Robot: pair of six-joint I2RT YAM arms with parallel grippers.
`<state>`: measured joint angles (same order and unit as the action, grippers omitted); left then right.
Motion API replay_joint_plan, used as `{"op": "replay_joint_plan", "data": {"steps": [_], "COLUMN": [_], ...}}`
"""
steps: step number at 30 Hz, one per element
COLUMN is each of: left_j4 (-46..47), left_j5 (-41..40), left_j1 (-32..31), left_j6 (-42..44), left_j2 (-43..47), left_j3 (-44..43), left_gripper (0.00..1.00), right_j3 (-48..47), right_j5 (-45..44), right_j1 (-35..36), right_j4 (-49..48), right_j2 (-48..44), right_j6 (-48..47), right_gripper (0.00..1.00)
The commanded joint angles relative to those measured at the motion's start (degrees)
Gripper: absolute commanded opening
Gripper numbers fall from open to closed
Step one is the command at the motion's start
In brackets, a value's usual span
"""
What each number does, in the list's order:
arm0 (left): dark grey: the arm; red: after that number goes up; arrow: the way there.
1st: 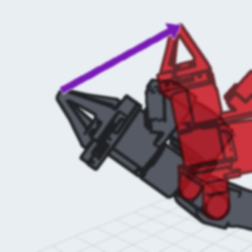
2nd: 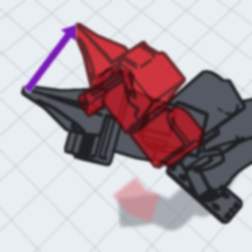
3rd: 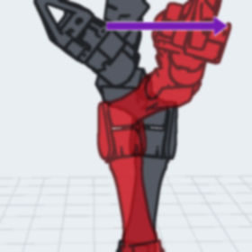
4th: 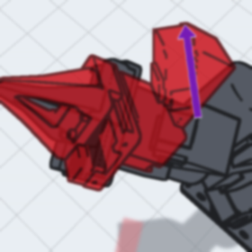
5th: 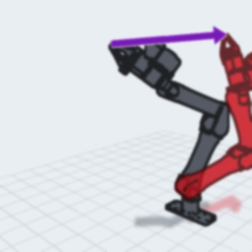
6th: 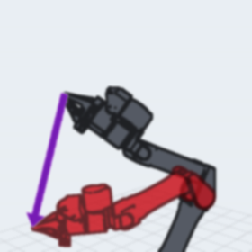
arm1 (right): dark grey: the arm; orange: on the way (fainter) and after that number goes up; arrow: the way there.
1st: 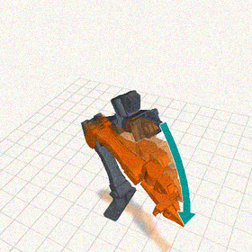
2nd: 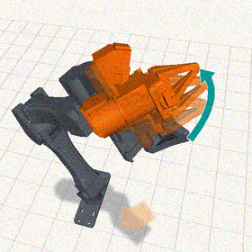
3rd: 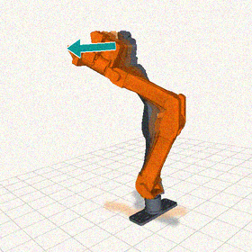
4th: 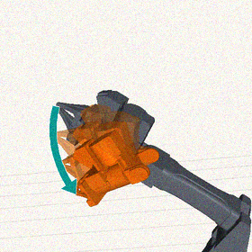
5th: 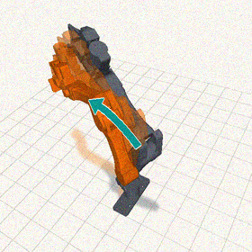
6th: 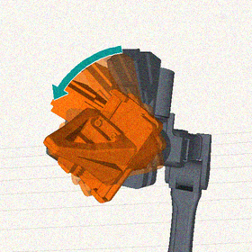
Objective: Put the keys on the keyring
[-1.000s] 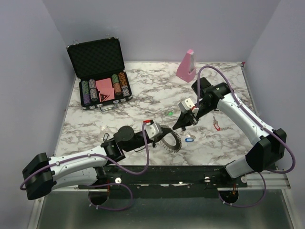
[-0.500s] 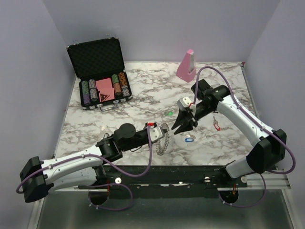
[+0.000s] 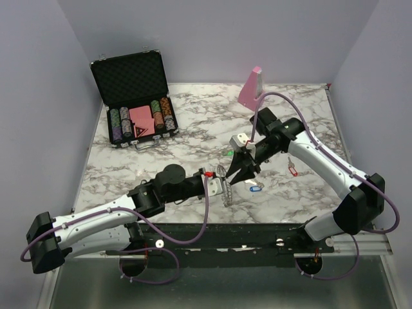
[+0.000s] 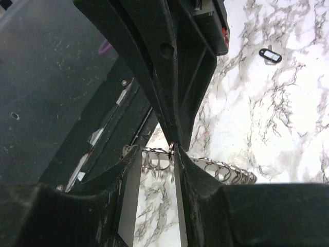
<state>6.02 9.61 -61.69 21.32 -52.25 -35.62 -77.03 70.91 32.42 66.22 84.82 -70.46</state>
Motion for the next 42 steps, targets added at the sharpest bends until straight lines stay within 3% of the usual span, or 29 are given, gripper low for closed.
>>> {"op": "replay_joint_plan", "data": {"steps": [1,12,19,29,33,35,39,42], "left_j4": [0.2,-2.6,-4.6,-5.9,-4.4,-1.6,6.7,14.7], "left_j5": [2.1,1.7,1.4,0.9,0.4,0.8,1.2,0.6], "left_j1": [0.0,0.1,0.4,0.9,1.1,1.5,2.1,2.4], "left_j6": [0.3,-5.0,-8.2,-11.4,-13.9,-16.2,-21.0,-25.1], "left_j2": [0.2,-1.1,-1.5,-1.6,-0.1,2.1,8.8,15.0], "left_j3": [-1.9,-3.8,-5.4,-6.0,-4.3,-1.8,6.8,14.6], "left_gripper": [0.00,0.00,0.00,0.00,0.00,0.09,0.48,0.56], "right_j3": [1.5,2.3,2.9,2.7,1.3,1.1,2.0,2.4], "right_j5": [-4.2,-6.3,-8.7,-9.4,-9.7,-9.6,-8.4,-6.3], "right_j1": [1.5,2.6,3.7,4.0,4.0,4.0,3.9,3.6], "right_j4": [-3.5,-5.0,-6.2,-7.1,-6.5,-6.6,-7.2,-7.5], "right_j2": [0.4,-0.4,-0.4,-1.0,-1.1,-1.3,-2.4,-2.4], "right_j6": [2.8,4.0,5.2,6.5,7.9,8.1,8.8,8.9], "right_gripper": [0.39,0.24,0.24,0.03,0.01,0.01,0.01,0.01]}}
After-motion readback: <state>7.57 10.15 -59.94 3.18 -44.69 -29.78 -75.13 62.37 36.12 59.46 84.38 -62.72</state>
